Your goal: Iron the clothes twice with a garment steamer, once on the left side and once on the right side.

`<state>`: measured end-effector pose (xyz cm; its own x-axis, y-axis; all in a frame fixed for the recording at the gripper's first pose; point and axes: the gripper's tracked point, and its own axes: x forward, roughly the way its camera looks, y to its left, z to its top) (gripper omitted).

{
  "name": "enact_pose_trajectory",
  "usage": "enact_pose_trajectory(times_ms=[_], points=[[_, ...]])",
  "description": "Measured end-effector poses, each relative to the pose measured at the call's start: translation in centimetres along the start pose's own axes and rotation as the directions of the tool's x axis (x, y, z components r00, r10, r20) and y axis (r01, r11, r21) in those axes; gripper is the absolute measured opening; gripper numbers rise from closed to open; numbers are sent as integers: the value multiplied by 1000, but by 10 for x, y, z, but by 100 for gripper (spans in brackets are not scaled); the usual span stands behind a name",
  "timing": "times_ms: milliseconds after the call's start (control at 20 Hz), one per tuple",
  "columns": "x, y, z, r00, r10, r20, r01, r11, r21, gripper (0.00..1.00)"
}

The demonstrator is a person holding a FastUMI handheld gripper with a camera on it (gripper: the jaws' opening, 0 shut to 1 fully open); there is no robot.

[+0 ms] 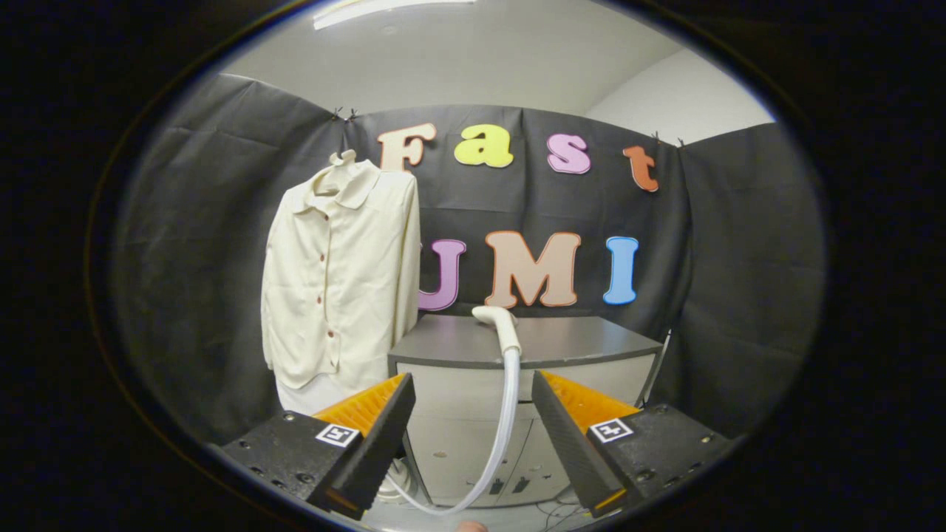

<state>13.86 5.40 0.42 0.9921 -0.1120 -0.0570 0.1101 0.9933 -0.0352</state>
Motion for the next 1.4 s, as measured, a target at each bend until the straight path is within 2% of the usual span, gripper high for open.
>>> enact_pose_trajectory(times_ms=[200, 800, 1150, 1400], points=[[22, -10, 8, 999, -39, -18, 39, 999, 12, 97], [103, -19, 68, 997, -66, 33, 65, 997, 31, 98], [191, -48, 78, 992, -103, -73, 105, 994, 28, 98], [256, -39, 74, 983, -39, -180, 52, 996, 70, 98]])
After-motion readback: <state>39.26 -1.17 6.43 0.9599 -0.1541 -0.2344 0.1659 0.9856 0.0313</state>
